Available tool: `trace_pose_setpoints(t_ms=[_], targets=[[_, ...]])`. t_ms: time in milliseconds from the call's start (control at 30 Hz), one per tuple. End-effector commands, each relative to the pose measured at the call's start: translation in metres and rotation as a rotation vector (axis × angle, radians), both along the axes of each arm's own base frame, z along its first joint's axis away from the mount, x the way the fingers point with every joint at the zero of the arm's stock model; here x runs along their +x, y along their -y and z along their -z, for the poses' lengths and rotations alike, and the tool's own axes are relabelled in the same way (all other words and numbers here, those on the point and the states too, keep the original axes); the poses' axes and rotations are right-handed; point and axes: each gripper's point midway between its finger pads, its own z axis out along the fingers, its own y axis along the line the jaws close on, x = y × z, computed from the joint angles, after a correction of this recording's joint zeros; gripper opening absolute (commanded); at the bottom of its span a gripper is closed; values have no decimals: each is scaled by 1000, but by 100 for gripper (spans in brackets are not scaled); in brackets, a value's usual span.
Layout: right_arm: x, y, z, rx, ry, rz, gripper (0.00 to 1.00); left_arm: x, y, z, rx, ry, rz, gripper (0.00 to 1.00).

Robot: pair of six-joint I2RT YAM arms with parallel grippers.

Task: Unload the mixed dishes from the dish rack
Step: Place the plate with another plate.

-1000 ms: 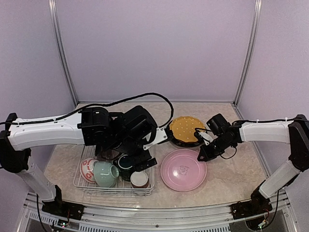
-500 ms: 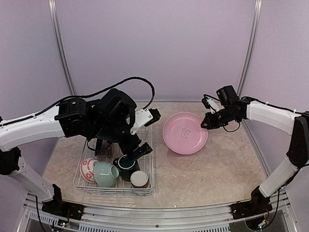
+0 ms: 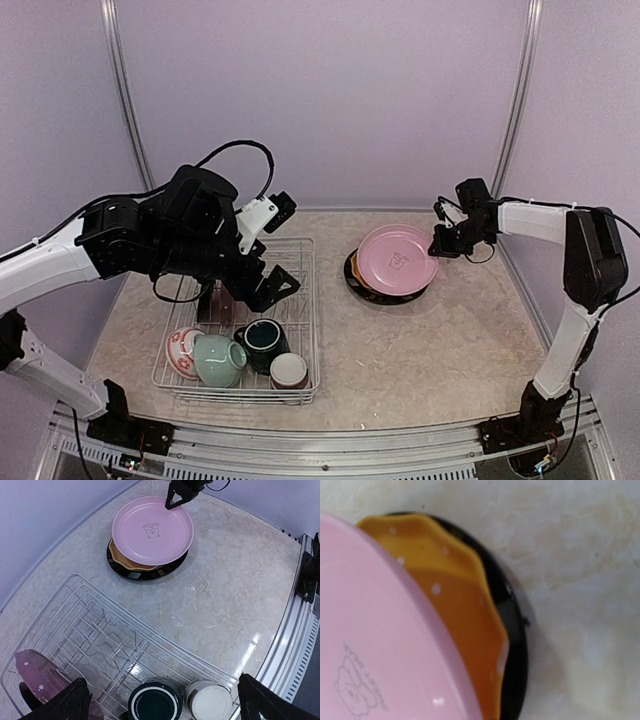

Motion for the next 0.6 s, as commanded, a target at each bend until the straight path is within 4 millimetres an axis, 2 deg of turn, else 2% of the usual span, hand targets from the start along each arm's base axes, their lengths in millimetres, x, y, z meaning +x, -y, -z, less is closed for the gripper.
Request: trace_pose_setpoints(t_ms=[0, 200, 300, 567], targets=[[23, -8, -7, 52, 35, 1, 0, 0, -3, -1, -33, -21, -22, 99], [27, -11, 13, 58, -2, -1, 1, 1, -7, -3, -45, -21, -35, 99], [27, -10, 17, 57, -5, 2, 11, 2, -9, -5, -49, -21, -43, 99], [22, -6, 14, 38, -1, 23, 54, 17, -21, -5, -95, -74, -129, 99]])
